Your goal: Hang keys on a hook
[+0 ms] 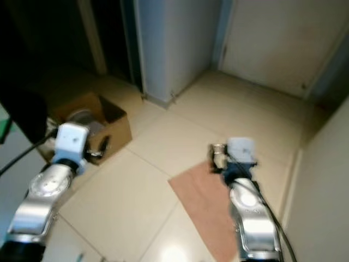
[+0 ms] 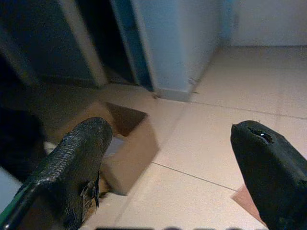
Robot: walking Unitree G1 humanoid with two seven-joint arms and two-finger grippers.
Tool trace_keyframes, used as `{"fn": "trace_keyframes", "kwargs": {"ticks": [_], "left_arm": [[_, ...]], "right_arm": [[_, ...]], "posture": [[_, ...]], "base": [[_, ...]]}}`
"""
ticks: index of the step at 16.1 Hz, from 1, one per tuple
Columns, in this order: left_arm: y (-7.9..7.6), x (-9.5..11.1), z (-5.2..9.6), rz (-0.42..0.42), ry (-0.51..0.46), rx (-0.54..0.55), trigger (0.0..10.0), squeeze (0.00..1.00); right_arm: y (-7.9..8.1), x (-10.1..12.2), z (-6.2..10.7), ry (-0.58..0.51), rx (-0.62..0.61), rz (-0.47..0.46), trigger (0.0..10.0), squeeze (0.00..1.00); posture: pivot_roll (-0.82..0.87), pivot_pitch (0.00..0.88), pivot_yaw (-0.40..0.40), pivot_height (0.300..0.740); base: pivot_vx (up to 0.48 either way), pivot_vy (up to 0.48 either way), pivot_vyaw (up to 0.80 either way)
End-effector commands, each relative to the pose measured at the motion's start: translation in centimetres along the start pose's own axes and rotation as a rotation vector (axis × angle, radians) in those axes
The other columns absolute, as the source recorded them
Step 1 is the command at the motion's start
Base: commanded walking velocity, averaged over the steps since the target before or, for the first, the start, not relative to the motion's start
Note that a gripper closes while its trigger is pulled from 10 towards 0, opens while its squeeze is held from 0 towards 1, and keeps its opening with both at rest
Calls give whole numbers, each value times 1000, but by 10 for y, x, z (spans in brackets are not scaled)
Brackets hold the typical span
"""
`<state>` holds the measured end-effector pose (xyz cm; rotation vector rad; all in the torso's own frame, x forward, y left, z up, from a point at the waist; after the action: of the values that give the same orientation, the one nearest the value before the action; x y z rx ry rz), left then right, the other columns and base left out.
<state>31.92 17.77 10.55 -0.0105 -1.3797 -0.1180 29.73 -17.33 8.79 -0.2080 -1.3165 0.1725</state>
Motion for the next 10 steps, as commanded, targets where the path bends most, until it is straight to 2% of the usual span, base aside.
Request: {"fn": "trace_keyframes", "kwargs": {"ticks": [1, 6, 10], "left_arm": [[-9, 6, -2, 4, -21, -30, 10000, 0], [-3, 8, -1, -6, -26, -21, 10000, 0], [-2, 9, 1, -5, -29, -16, 10000, 0]], "right_arm": [[-11, -1, 0, 7, -32, 12, 10000, 1000], [-5, -1, -3, 9, -21, 14, 10000, 1000], [-5, 2, -6, -2, -27, 14, 10000, 1000]], "posture": [[-80, 0, 5, 740], [-49, 0, -15, 740], [-46, 0, -14, 740]], "base": [[304, 0, 800], [317, 0, 741], [360, 0, 0]]}}
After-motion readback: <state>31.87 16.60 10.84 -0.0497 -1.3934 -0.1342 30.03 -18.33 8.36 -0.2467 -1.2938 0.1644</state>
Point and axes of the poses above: a point about 5 cm out from each wrist's last joint towards the gripper, its own z axis pointing back from the gripper into the wrist, its own x axis along the axis of the wrist's last joint, y = z × x, the point moved 4 cm from there along -z, pointing out of the wrist towards the gripper, and after that the axes turned 10 degrees about z, right-handed, at the moved point
